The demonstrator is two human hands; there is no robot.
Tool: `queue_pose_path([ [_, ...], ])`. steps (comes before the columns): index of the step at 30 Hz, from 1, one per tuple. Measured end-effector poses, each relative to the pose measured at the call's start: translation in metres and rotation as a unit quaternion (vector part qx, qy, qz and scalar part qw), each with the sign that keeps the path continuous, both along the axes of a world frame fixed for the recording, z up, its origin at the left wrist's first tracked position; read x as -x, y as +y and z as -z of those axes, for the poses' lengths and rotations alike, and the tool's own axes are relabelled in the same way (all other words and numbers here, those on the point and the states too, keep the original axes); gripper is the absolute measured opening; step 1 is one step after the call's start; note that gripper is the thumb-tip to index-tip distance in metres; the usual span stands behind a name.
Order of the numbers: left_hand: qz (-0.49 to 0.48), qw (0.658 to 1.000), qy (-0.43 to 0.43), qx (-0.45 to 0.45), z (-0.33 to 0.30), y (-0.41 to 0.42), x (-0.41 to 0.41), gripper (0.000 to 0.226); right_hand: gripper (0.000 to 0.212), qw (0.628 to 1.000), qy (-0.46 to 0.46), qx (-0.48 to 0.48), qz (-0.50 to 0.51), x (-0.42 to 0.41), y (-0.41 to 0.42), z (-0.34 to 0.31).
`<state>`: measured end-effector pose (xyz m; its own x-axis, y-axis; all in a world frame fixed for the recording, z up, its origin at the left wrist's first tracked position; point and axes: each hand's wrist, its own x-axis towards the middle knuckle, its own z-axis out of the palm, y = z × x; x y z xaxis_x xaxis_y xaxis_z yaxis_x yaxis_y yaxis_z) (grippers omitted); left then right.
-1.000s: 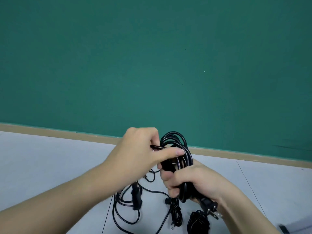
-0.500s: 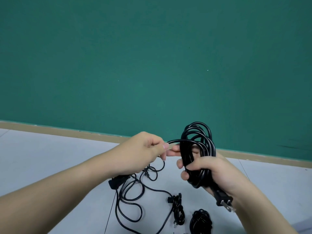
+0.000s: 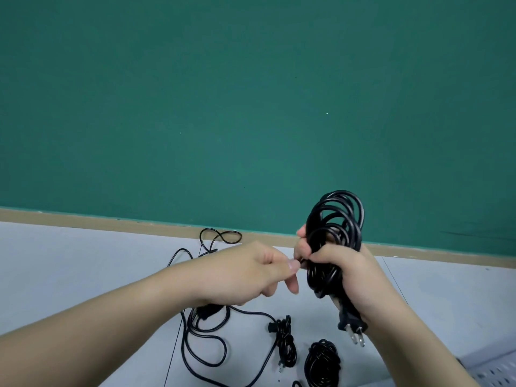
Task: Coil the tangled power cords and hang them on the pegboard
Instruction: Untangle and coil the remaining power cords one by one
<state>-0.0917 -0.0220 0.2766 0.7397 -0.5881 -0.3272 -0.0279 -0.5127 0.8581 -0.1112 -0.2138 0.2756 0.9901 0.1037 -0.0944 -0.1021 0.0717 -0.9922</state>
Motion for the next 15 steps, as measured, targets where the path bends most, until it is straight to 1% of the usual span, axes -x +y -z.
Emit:
queue_pose_path([
  [1, 0.005, 0.999, -0.029, -0.015, -0.003, 0.0, 0.0, 0.037, 0.036, 0.999, 0.006, -0.046, 0.01, 0.0, -0.001, -0.001],
  [3, 0.011, 0.997, -0.065, -0.026, -0.006, 0.001, -0.001, 0.031, 0.028, 0.984, 0.031, -0.176, 0.021, 0.0, -0.001, -0.005],
  [6, 0.005, 0.999, -0.05, -0.004, -0.012, 0.0, -0.001, 0.029, 0.033, 0.937, 0.059, -0.339, 0.06, -0.001, 0.001, -0.009],
  [8, -0.005, 0.999, -0.042, -0.001, -0.014, 0.0, -0.001, 0.031, 0.039, 0.902, 0.072, -0.414, 0.099, -0.004, -0.001, -0.01],
  [10, -0.011, 0.999, -0.049, -0.008, -0.013, -0.001, -0.002, 0.035, 0.042, 0.89, 0.08, -0.433, 0.121, -0.007, -0.004, -0.01],
  [12, -0.011, 0.998, -0.052, -0.016, -0.011, -0.001, -0.001, 0.037, 0.038, 0.9, 0.079, -0.409, 0.127, -0.008, -0.003, -0.007],
  [13, -0.007, 0.998, -0.061, -0.025, -0.011, 0.0, -0.001, 0.036, 0.034, 0.913, 0.072, -0.382, 0.125, -0.009, 0.0, -0.005],
  [15, 0.012, 0.99, -0.121, -0.075, -0.011, 0.002, 0.001, 0.033, 0.031, 0.953, 0.04, -0.275, 0.119, -0.01, 0.004, 0.001],
])
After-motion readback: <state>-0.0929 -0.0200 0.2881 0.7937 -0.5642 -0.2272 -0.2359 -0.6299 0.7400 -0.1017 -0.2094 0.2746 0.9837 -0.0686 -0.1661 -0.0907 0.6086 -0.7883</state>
